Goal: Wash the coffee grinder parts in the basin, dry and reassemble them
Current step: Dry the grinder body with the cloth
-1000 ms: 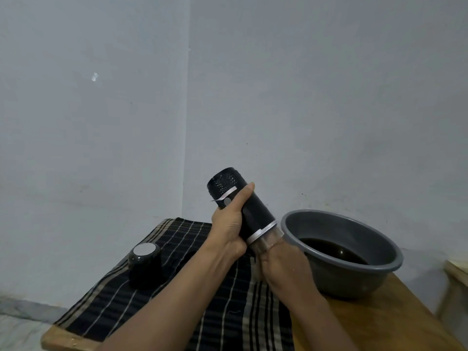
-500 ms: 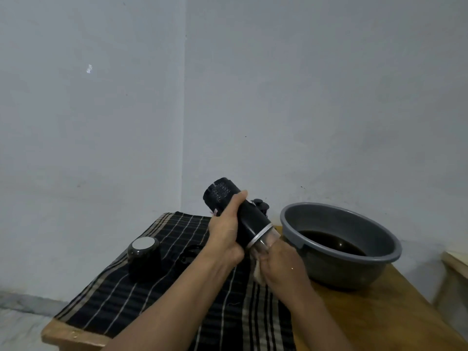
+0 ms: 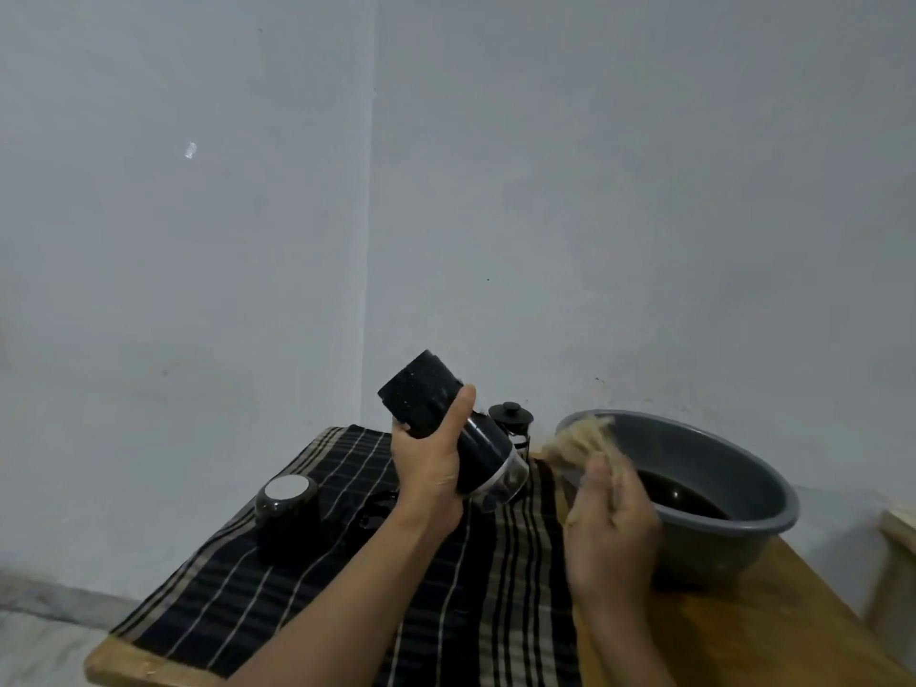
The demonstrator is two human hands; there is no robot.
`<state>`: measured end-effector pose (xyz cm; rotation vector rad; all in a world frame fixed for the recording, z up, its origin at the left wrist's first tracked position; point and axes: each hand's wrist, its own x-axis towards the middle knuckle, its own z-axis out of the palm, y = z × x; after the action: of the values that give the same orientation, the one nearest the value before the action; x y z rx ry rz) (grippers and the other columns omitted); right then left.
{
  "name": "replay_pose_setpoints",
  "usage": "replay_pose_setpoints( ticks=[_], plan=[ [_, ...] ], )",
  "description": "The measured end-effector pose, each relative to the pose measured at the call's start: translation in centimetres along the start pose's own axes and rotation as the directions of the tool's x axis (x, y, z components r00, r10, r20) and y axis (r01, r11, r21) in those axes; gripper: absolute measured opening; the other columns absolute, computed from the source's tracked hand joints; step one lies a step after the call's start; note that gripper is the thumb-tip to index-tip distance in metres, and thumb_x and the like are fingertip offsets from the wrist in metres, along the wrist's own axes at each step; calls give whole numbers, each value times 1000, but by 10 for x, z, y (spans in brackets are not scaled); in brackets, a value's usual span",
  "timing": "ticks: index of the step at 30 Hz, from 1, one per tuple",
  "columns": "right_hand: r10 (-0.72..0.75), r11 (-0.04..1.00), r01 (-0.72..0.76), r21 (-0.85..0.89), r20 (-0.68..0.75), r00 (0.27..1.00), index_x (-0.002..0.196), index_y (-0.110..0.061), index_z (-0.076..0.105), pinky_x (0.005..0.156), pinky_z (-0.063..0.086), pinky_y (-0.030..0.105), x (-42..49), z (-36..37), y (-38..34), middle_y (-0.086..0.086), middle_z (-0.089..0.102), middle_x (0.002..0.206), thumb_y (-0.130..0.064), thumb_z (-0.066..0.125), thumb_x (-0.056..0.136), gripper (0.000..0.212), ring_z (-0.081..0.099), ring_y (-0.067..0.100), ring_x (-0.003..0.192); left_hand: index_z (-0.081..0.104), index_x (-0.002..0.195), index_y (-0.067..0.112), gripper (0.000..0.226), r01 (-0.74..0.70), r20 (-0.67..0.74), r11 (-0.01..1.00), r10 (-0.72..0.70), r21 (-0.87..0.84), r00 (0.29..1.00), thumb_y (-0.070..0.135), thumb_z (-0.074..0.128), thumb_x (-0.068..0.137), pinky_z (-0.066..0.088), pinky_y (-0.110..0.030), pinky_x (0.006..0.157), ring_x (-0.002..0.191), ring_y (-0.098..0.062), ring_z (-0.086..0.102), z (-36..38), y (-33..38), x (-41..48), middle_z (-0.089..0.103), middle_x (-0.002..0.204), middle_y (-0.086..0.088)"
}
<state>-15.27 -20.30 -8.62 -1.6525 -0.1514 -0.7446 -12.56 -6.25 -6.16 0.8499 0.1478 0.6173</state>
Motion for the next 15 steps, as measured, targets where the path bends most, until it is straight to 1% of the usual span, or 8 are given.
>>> replay_pose_setpoints(
  ticks=[1,3,5,7,9,12,13,15],
  plan=[
    [-126,982,132,-137,52,991,136,-28,59,111,38,44,-5,7,-4,-12,61,128,-57,26,102,55,55,10,118,63,120,18,84,-19,-13,998,20,59,1000,48,95,48,60,-50,90,98,-25,75,2,-3,-2,76,108,-7],
    [-193,903,289,-319,301,934,153,-41,32,124,-2,47,-16,25,-11,-22,27,156,-65,6,97,66,15,3,149,63,119,16,85,-49,0,991,49,125,999,56,91,49,62,-42,86,96,-25,75,5,-9,-8,77,103,-6],
    [-78,879,288,-379,482,872,158,-42,-7,121,-21,45,-17,35,-12,-21,-9,164,-74,-11,88,77,-21,-2,147,64,118,10,71,-60,63,983,49,172,997,50,88,65,61,-32,76,91,-23,77,6,-13,-15,78,99,-8],
    [66,925,137,-354,505,860,156,-44,-16,118,-26,47,-3,34,-16,-15,-7,167,-79,-10,86,79,-19,3,148,65,116,7,62,-63,114,982,43,179,993,43,89,73,61,-30,71,90,-25,77,6,-14,-22,78,100,-12],
    [101,951,73,-300,526,844,154,-48,-17,115,-30,48,4,29,-17,-14,-3,167,-82,-6,81,80,-14,3,149,66,115,5,66,-95,146,978,69,185,987,45,91,69,61,-32,71,91,-30,76,4,-14,-20,77,100,-15],
    [22,940,198,-279,626,779,146,-58,-24,115,-30,50,-17,22,-17,-34,-26,157,-90,-12,74,80,-29,-6,143,67,112,6,52,-138,100,971,120,198,988,40,83,75,59,-23,66,89,-24,76,-3,-8,-14,78,96,-10],
    [7,932,231,-280,649,760,144,-63,-22,116,-29,50,-25,18,-15,-40,-26,154,-90,-11,74,76,-28,-12,142,68,112,7,53,-133,94,971,116,200,989,42,82,74,59,-22,66,89,-23,76,-4,-5,-14,78,95,-8],
    [-61,925,281,-255,630,774,140,-74,-4,118,-25,52,-24,11,-5,-47,-7,154,-89,-5,79,63,-10,-17,145,69,111,9,61,-85,90,979,69,187,994,50,82,67,62,-29,72,90,-23,77,-9,-5,-15,79,97,-8]
  ],
)
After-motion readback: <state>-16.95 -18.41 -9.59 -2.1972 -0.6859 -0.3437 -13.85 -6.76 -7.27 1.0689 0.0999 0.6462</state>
